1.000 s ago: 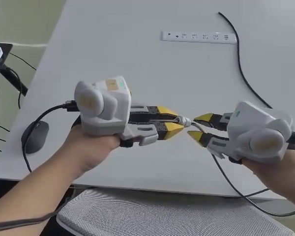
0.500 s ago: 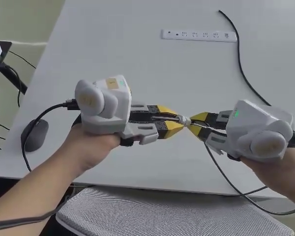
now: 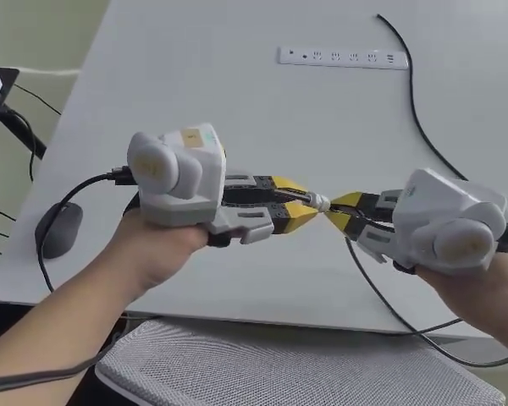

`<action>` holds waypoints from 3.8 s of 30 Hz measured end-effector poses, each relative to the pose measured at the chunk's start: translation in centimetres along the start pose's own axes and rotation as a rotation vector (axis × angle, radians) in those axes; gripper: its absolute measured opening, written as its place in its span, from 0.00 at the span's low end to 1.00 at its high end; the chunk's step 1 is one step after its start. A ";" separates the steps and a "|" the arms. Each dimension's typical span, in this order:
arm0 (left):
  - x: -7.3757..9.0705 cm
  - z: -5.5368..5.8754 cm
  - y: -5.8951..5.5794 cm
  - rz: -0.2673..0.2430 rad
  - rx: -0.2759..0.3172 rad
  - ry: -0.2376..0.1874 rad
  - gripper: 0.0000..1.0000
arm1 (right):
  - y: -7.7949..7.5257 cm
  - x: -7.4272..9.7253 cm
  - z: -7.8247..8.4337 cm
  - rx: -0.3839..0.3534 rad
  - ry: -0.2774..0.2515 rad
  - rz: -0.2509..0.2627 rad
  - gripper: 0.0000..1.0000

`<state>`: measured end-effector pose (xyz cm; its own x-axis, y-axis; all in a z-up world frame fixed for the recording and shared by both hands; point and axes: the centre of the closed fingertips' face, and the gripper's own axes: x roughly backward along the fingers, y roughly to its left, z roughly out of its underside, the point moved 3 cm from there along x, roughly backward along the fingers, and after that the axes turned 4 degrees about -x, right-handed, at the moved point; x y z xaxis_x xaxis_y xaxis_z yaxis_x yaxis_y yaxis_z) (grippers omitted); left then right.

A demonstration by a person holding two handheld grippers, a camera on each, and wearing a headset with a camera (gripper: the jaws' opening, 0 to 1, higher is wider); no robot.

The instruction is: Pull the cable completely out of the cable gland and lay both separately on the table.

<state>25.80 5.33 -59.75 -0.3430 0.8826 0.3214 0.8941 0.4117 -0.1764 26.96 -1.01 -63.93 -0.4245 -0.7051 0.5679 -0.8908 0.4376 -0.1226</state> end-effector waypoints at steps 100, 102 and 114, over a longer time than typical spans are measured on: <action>3.1 7.6 2.4 -0.030 0.076 -0.033 0.15 | -3.1 -4.6 0.2 -0.059 0.191 0.054 0.00; 3.2 7.9 2.4 -0.029 0.079 -0.035 0.15 | -3.1 -5.0 -0.1 -0.048 0.195 0.047 0.00; 4.2 9.8 3.0 -0.040 0.100 -0.043 0.15 | -2.4 -8.4 -1.4 0.019 0.222 -0.017 0.00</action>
<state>24.19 12.46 -68.10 -0.3921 0.8730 0.2901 0.8467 0.4658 -0.2572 32.92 4.62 -67.22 -0.3655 -0.5711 0.7350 -0.9013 0.4145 -0.1261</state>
